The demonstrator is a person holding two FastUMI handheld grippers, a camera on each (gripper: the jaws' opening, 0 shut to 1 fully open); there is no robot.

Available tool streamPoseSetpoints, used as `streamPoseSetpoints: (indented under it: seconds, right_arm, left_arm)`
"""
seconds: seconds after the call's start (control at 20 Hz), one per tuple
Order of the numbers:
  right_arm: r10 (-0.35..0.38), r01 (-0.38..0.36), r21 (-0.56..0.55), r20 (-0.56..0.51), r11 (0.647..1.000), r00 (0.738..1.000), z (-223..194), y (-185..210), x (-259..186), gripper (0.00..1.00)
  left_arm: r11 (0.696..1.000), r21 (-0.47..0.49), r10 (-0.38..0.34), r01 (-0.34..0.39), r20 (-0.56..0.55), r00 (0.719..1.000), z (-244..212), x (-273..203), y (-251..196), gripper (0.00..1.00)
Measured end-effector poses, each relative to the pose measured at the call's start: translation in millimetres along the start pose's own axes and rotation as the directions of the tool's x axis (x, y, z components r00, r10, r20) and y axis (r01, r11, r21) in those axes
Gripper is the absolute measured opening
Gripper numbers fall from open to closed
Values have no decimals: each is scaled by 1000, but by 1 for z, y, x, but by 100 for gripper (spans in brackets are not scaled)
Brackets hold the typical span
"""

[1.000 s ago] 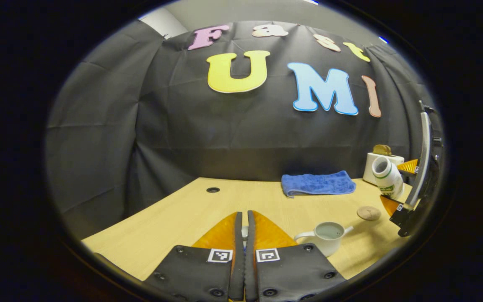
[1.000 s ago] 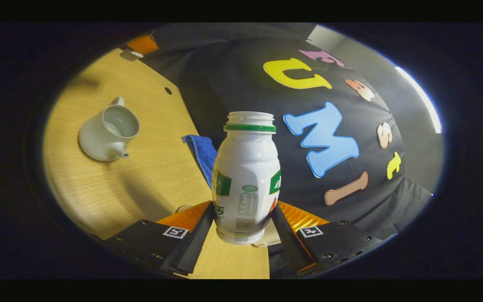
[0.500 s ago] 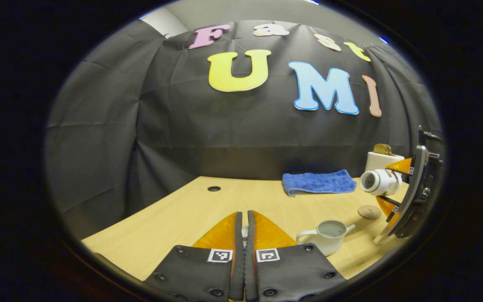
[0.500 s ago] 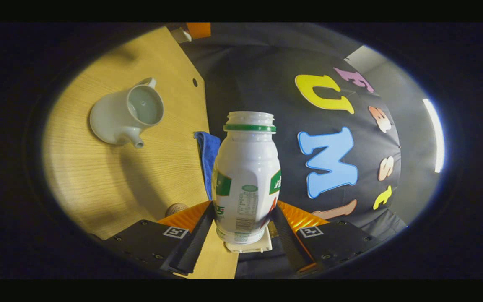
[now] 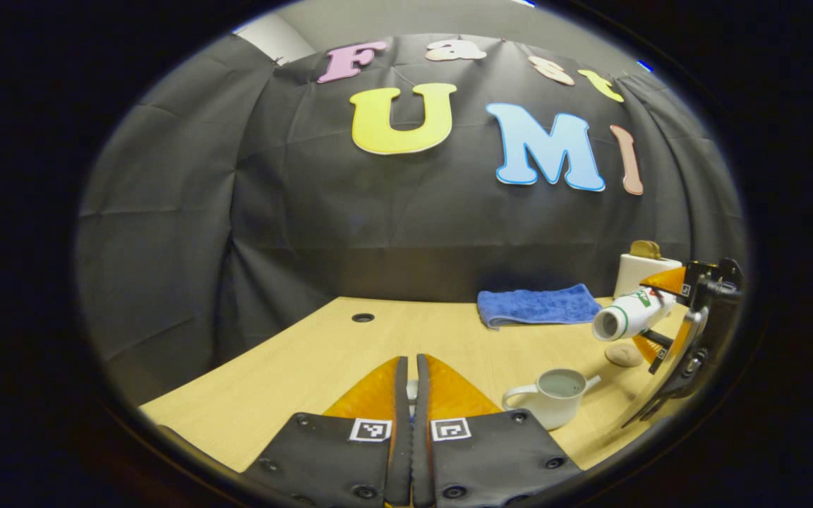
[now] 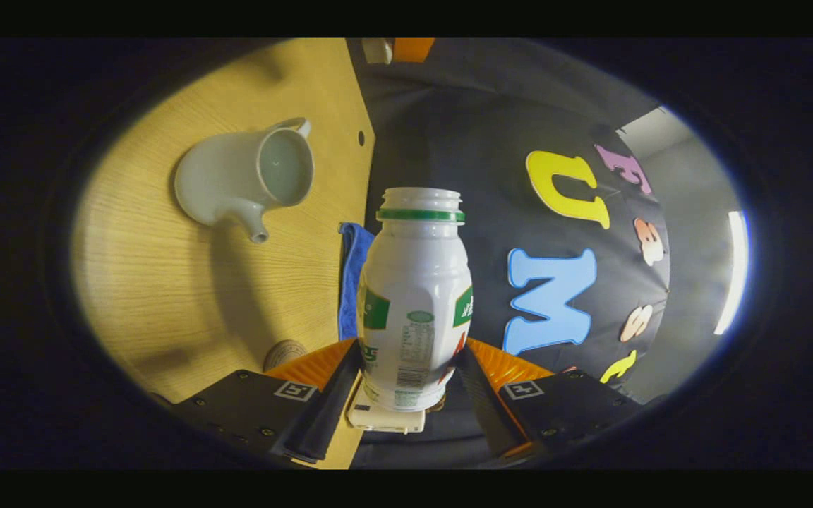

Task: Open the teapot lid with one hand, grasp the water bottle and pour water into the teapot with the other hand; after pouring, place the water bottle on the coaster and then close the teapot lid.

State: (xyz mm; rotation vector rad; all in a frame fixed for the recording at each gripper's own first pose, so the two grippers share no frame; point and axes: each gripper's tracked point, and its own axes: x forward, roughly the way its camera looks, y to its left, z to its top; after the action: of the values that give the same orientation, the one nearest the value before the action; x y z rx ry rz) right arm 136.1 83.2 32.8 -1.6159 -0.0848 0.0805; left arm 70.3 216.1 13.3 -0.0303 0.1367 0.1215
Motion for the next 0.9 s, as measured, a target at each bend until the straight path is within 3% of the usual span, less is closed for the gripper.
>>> streamPoseSetpoints:
  seconds: [0.1,0.5,0.55,0.65,0.7,0.9]
  right_arm:
    - [-11,11,-29,5,1000,1000,1,-1,1,81]
    - [-51,56,-124,44,991,998,8,-3,-3,81]
    - [-50,56,-135,46,989,998,9,-3,-4,81]
    - [-49,56,-146,51,988,998,9,-4,-3,81]
    - [-52,60,-154,53,986,997,10,-5,-3,81]
    - [-71,82,-184,62,980,996,11,-6,-3,81]
  left_arm:
    - [1000,0,1,-1,1,1000,0,1,0,6]
    - [1000,-8,2,-2,-1,1000,-1,0,1,11]
    - [1000,-9,1,-1,-2,1000,-1,0,0,6]
    - [1000,-9,-1,1,-3,1000,-2,0,-2,6]
    - [1000,-9,-1,1,-3,1000,-2,0,-1,11]
    - [1000,-10,-5,5,-5,1000,-3,0,-4,6]
